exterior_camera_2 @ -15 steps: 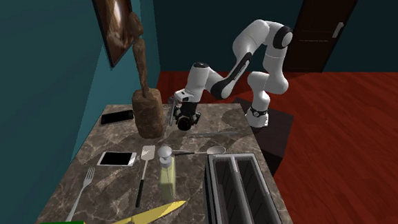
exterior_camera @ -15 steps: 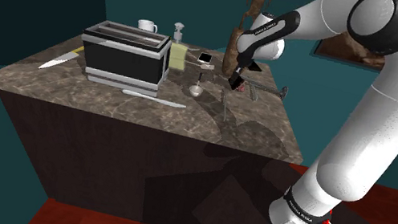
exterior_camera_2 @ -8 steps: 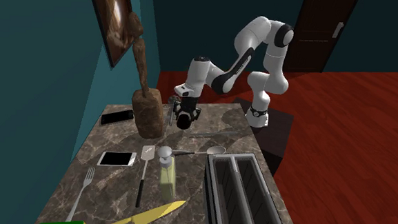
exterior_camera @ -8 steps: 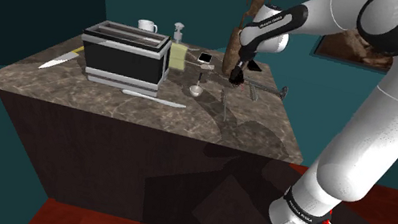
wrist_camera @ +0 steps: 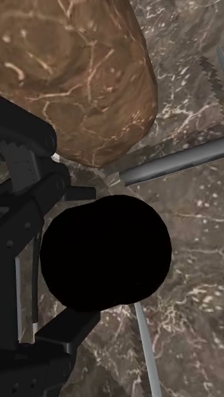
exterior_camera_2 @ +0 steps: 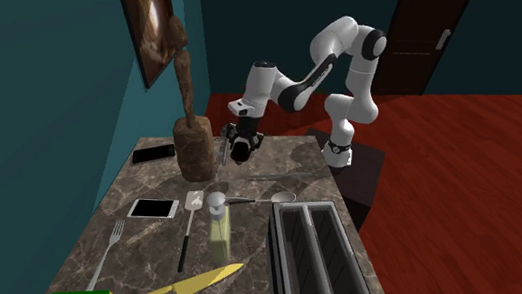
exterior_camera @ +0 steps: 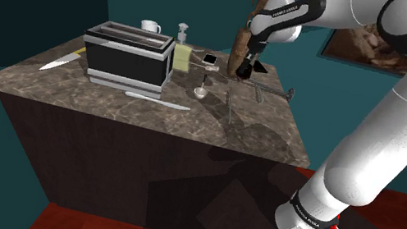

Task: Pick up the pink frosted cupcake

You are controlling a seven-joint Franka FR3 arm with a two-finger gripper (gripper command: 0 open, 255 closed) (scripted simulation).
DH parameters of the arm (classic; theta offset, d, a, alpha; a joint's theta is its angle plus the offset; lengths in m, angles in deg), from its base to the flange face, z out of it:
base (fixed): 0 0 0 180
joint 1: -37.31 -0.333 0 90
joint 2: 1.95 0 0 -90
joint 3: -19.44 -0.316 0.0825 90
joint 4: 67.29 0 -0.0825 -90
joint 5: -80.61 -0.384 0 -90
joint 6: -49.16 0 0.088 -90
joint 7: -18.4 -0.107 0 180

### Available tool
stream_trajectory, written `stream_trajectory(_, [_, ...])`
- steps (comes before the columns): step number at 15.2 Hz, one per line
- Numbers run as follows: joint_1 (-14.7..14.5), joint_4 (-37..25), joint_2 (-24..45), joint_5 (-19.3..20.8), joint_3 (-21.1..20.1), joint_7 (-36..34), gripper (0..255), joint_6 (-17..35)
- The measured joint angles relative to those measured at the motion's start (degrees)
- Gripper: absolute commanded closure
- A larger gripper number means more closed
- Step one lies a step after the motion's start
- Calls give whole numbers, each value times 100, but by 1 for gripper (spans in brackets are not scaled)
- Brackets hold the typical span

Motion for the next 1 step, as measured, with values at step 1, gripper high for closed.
stream_trajectory(1, [1, -19, -28, 17, -1, -9, 255, -44])
